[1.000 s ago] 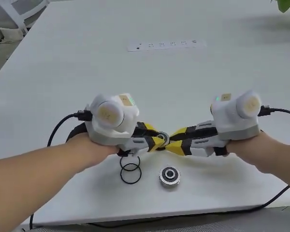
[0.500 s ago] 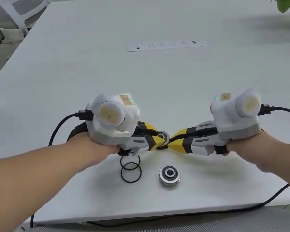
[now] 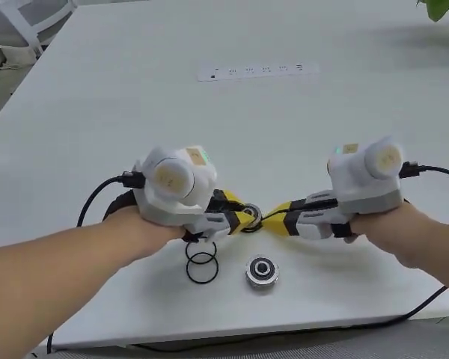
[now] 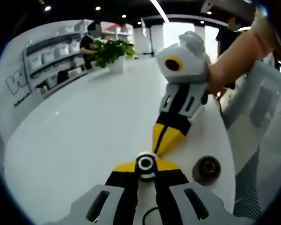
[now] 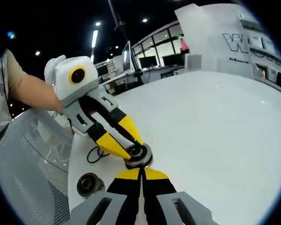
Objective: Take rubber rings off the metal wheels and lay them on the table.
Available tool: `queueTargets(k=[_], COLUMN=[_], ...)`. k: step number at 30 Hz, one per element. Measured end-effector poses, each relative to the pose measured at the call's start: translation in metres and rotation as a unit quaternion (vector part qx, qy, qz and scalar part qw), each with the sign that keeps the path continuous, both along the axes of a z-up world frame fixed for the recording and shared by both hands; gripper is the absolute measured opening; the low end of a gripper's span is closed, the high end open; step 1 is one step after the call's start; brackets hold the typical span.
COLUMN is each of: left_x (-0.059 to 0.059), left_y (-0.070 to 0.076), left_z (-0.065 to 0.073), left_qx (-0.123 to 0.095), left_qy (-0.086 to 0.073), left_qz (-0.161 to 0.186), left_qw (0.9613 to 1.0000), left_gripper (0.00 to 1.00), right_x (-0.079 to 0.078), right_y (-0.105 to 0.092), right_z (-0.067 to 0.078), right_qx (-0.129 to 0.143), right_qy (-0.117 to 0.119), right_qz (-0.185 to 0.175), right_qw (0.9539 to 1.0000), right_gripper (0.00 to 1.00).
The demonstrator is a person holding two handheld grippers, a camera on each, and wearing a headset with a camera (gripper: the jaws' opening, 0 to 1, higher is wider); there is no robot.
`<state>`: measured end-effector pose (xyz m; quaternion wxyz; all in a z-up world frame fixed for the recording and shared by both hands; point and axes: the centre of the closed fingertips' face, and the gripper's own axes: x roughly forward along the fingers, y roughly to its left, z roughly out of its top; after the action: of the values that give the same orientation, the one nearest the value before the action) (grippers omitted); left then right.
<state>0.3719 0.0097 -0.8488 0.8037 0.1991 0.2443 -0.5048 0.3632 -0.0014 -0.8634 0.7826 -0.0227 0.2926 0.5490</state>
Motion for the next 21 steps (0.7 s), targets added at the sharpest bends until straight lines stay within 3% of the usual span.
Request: queueTargets(k=[7, 10, 21], left_x=[-0.001, -0.001, -0.001], left_y=[0.000, 0.000, -0.001], left_z=[0.000, 0.000, 0.000], left_qx=[0.001, 0.001, 0.007], left_qy=[0.000, 0.000, -0.003], left_qz=[0.001, 0.003, 0.012], left_qw=[1.0000, 1.0000, 0.9999], left_gripper=[0.12, 0.12, 0.12], right_x=[0.003, 0.004, 0.003], right_y=[-0.004, -0.002, 0.000], right_z=[0.005, 0.008, 0.016], right_qx=[0.028, 0.047, 0.091], right_qy=[0.046, 0.072, 0.120], right_qz=[-0.039, -0.059, -0.088], right_qw=[0.9978, 0.9946, 0.9847], right_gripper=[0.00, 0.00, 0.00])
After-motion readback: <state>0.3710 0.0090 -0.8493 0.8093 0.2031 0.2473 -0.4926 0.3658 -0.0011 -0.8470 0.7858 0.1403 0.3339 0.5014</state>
